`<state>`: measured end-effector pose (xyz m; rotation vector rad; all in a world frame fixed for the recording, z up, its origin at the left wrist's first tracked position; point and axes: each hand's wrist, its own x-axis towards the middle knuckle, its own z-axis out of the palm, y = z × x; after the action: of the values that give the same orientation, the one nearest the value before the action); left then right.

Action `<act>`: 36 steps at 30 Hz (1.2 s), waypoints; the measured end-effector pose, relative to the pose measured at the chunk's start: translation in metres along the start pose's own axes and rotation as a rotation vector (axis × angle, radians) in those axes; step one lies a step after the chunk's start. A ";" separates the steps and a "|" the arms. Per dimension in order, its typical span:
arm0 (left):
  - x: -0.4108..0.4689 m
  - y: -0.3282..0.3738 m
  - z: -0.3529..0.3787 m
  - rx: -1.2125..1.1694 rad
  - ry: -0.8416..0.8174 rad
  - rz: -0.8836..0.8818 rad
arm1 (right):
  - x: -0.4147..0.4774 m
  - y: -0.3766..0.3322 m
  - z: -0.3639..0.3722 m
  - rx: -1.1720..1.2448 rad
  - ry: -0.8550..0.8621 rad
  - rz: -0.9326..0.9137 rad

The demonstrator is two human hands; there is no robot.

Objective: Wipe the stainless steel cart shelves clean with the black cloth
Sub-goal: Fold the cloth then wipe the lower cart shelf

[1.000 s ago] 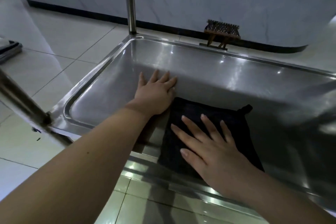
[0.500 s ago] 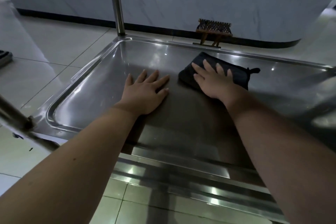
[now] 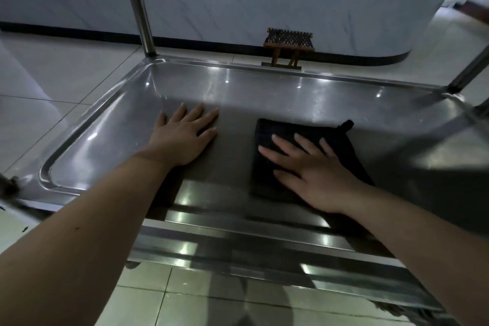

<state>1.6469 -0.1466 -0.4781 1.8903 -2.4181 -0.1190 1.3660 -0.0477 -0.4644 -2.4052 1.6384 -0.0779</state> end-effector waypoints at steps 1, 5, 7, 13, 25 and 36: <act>0.001 0.000 0.000 0.002 -0.008 0.001 | 0.021 0.011 -0.004 -0.018 0.018 0.050; 0.001 -0.002 -0.001 0.003 -0.044 0.005 | 0.096 0.049 -0.017 -0.072 0.065 0.285; 0.001 -0.002 -0.002 0.006 -0.059 -0.005 | 0.117 0.054 -0.019 -0.122 0.057 0.380; 0.001 0.003 -0.008 -0.019 -0.091 -0.022 | 0.089 0.053 -0.015 -0.096 0.035 0.288; 0.028 0.152 0.006 -0.084 -0.072 0.174 | -0.108 0.040 -0.012 0.008 -0.118 -0.015; 0.030 0.161 0.017 -0.045 -0.044 0.210 | 0.024 0.156 -0.042 -0.102 0.086 0.427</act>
<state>1.4828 -0.1373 -0.4783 1.6208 -2.6006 -0.2025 1.2262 -0.1312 -0.4600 -2.0877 2.2054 -0.0250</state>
